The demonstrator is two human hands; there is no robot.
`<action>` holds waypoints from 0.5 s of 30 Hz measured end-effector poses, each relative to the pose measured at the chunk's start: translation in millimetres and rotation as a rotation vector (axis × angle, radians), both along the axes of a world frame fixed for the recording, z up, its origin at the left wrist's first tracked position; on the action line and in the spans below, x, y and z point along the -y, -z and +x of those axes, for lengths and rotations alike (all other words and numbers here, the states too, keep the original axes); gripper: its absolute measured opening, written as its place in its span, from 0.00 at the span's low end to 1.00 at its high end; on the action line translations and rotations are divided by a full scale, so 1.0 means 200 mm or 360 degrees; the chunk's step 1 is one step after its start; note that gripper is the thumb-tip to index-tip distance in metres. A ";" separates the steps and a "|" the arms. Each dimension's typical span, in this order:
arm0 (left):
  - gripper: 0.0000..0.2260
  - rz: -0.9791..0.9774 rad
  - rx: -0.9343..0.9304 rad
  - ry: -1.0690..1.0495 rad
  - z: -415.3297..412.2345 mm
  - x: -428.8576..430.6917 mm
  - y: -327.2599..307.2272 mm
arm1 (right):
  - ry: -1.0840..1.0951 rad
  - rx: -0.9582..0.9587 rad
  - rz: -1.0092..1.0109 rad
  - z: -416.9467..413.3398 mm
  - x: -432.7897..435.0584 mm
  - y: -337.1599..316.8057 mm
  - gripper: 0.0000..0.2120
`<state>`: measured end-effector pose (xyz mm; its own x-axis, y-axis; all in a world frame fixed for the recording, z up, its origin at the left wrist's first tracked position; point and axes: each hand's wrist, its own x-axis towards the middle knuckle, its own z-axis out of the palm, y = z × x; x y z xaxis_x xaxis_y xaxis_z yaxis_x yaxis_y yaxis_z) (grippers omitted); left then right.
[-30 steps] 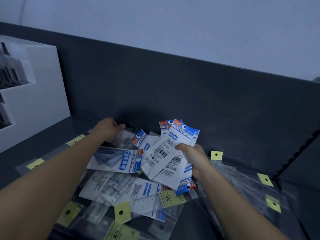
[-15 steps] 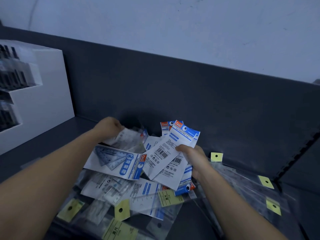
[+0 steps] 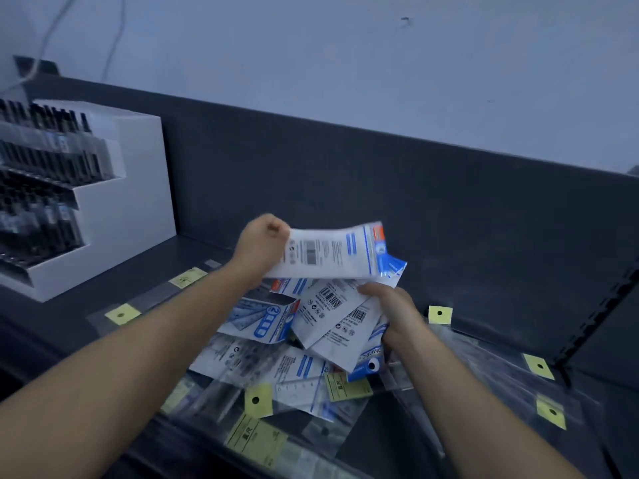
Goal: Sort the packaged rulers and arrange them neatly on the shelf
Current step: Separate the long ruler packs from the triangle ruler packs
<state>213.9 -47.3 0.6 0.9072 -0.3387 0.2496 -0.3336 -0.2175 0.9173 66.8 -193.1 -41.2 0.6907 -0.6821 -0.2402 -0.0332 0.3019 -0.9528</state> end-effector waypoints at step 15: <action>0.37 0.1873 0.0168 0.0710 0.00 -0.36 0.07 | 0.0023 -0.0009 0.0069 -0.08 -0.09 0.03 0.10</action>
<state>214.6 24.6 -14.1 0.6509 -0.6754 -0.3465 -0.6479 -0.7322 0.2100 51.1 -174.4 -46.3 0.6794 -0.6808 -0.2737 -0.0339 0.3435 -0.9385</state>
